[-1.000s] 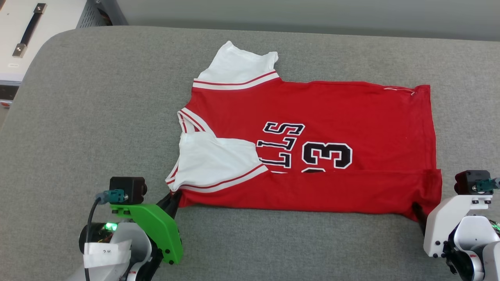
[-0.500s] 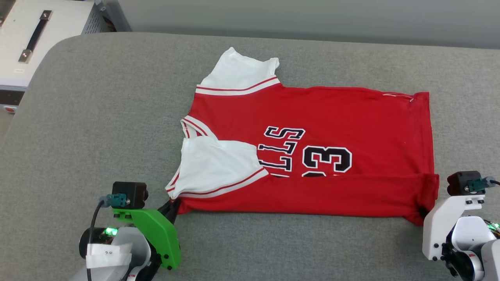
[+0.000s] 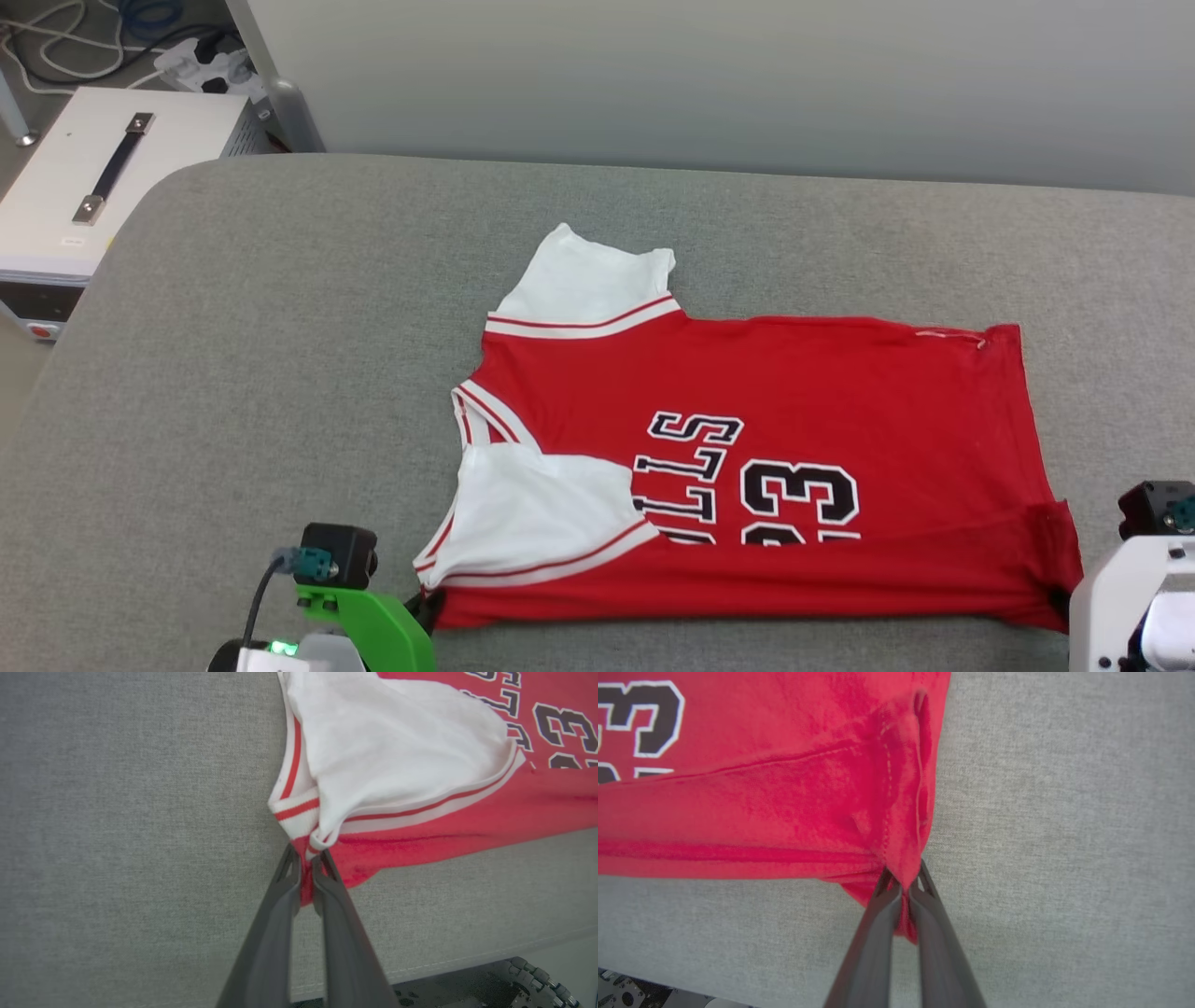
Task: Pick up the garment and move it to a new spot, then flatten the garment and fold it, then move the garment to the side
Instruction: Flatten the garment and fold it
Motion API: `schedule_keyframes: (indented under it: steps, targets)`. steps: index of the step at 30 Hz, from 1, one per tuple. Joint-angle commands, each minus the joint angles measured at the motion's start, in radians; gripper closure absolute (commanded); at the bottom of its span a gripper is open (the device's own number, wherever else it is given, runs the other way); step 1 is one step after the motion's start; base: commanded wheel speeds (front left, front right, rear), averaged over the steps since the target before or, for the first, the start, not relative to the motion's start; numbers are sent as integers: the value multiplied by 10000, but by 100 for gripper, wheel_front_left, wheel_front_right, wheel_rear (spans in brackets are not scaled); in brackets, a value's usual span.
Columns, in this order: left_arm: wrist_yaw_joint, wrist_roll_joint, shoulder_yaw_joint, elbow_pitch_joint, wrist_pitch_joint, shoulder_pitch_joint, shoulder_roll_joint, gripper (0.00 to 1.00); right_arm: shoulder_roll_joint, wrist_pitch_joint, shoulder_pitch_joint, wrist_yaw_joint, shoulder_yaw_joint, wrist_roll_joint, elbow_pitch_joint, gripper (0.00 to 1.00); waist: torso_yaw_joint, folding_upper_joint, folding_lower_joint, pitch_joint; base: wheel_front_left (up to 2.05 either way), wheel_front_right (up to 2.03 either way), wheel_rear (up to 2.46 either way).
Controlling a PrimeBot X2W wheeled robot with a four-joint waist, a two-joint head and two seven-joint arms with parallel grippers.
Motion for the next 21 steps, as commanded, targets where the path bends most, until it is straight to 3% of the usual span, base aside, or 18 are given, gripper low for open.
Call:
schedule_keyframes:
  steps: [1,11,21]
  targets:
    - [59,-102,18,-5,27,239,96,100,-95,177,318,-19,-156,74,-122,100,36,0,0,-182,0,0,0]
    - [113,-267,-170,-86,37,700,-50,100,285,914,1380,-19,-692,169,-1169,100,113,0,0,-67,0,0,0]
    - [-110,-250,-387,588,61,428,-448,100,593,478,1188,-19,-520,51,-809,100,78,0,0,260,0,0,0]
